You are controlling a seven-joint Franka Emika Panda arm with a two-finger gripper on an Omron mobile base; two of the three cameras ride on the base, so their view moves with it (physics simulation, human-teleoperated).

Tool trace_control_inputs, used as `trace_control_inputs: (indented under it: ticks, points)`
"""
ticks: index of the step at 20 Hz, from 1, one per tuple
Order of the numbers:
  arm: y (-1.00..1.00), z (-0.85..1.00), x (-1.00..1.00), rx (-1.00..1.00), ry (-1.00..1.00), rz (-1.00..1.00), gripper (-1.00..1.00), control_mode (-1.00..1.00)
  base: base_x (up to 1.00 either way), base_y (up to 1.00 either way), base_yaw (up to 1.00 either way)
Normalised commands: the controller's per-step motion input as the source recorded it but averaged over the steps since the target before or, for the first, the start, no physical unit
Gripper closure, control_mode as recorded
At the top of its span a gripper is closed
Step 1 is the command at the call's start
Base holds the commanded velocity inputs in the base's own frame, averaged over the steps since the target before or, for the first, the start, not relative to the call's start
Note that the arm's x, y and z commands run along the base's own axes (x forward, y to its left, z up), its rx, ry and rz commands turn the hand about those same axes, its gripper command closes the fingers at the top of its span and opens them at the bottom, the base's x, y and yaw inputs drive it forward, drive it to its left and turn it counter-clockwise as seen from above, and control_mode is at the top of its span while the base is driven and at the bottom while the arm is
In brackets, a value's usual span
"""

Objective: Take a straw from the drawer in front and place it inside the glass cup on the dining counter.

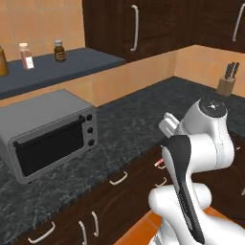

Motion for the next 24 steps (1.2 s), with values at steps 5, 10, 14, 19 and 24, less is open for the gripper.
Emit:
trace_control_inputs:
  ticks: [5, 10, 14, 19, 24]
  points:
    - [0.00, 0.00, 0.00, 0.00, 0.00, 0.00, 1.00, 1.00, -0.01, -0.30, -0.58]
    - [0.00, 0.00, 0.00, 0.00, 0.00, 0.00, 1.00, 1.00, 0.00, -0.26, -0.64]
    - [0.00, 0.00, 0.00, 0.00, 0.00, 0.00, 1.00, 1.00, 0.00, -0.14, -0.70]
    - [0.00, 0.00, 0.00, 0.00, 0.00, 0.00, 1.00, 1.00, 0.00, -0.10, -0.73]
    - [0.00, 0.00, 0.00, 0.00, 0.00, 0.00, 1.00, 1.00, 0.00, -0.05, -0.76]
